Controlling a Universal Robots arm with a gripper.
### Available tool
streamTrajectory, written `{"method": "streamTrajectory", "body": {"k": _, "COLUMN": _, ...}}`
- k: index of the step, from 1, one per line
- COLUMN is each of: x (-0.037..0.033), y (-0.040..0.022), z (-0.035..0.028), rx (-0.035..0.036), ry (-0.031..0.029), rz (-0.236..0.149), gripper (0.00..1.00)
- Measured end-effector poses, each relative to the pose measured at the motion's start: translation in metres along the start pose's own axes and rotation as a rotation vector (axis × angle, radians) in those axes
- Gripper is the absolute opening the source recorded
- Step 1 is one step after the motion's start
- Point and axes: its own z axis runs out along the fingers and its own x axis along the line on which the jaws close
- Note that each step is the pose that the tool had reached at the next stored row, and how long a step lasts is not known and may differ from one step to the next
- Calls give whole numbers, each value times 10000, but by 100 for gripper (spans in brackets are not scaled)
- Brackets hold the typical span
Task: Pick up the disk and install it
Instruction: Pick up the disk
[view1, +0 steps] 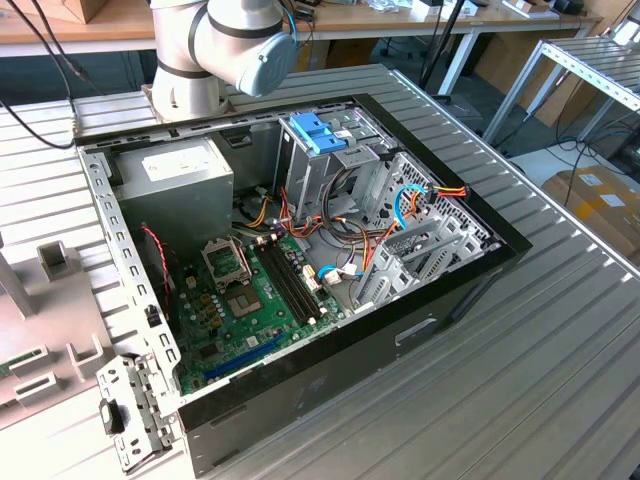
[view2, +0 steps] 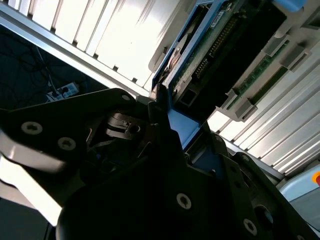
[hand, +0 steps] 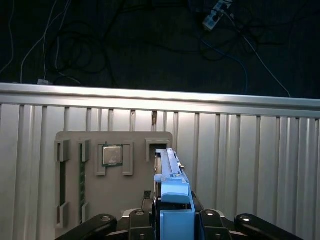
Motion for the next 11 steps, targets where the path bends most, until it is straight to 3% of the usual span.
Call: {"method": "streamTrajectory", "body": {"k": 11, "x": -2, "y": 1, "z": -48, "rx": 1, "ry": -19, "rz": -1, "gripper": 37}}
